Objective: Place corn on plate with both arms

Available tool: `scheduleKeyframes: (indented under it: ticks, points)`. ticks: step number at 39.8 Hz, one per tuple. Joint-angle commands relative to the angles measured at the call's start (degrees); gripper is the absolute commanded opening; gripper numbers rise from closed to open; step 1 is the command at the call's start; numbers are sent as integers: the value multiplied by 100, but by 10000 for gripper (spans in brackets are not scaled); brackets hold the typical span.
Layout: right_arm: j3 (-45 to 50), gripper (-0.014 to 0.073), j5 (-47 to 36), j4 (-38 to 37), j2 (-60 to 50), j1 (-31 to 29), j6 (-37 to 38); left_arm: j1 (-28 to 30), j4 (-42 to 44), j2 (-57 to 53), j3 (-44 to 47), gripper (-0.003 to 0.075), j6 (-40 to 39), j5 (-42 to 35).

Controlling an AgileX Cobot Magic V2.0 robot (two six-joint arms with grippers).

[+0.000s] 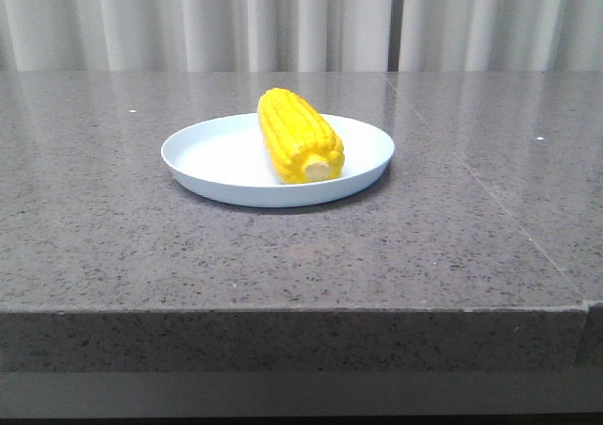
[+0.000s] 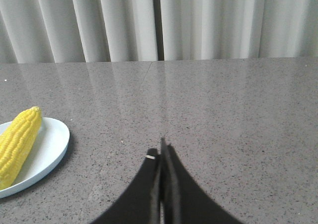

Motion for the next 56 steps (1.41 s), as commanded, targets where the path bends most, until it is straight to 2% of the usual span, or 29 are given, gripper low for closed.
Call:
scheduleKeyframes:
  ticks: [1,8,14,26,36,38,56]
  points:
    - [-133,-64,-481,-121,50,-9,-65,5,15,50,-159,-20,-26,-506]
    - [-133,-64,-481,-121,50,-9,-65,5,15,13,-144,-20,44,-506]
    - [-133,-64,-481,-121,50,-9,-65,92,-774,-282,-21,-20,1025,-548]
    - [-133,-64,-481,-121,50,-9,-65,978,-1105,-752,1031,-20,1025,-753]
    - [-133,-64,-481,-121,50,-9,-65,1281,-1108,-752,2157,-20,1025,-1882]
    - [-133,-64,-481,-121,50,-9,-65,1281,-1113,-752,2125,-20,1025,-1688]
    - [-133,-64,-481,-121,50,-9,-65,1281,-1113,-752,2136,-20,1025,-1703]
